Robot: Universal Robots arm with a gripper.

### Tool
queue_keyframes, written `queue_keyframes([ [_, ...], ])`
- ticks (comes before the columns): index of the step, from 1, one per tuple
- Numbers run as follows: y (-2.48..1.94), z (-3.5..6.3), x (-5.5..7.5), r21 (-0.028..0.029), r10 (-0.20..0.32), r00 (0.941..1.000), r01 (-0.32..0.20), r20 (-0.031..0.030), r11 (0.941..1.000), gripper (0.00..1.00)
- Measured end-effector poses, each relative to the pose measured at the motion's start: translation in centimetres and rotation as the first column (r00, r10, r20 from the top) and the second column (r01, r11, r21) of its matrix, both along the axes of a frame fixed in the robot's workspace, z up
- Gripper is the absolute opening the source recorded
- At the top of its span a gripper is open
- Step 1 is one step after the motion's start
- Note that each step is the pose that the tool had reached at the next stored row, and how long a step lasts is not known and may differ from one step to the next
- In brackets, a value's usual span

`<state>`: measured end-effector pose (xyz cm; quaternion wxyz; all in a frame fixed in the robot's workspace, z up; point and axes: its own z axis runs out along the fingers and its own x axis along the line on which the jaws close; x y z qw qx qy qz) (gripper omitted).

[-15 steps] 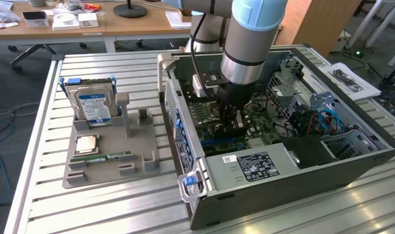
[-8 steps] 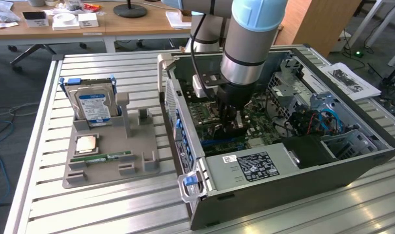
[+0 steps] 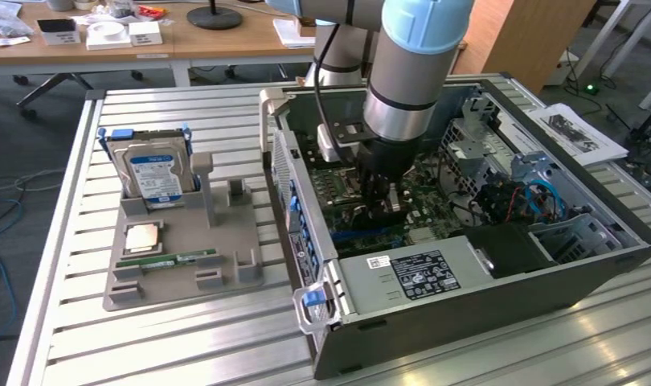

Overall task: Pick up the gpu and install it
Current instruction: 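Insert the gpu into the slot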

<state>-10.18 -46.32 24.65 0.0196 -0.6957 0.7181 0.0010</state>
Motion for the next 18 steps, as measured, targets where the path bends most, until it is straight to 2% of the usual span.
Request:
queue_keyframes([
  [3,-0.01,0.01,0.0,0.0179,0.0,1.0,0.0,0.0001,0.9998,0.27],
  [4,0.0,0.01,0.0,0.0219,0.0,1.0,0.0,-0.0001,0.9998,0.27],
  [18,-0.11,0.17,0.01,0.0226,-0.007,1.0,0.007,-0.0002,0.9997,0.27],
])
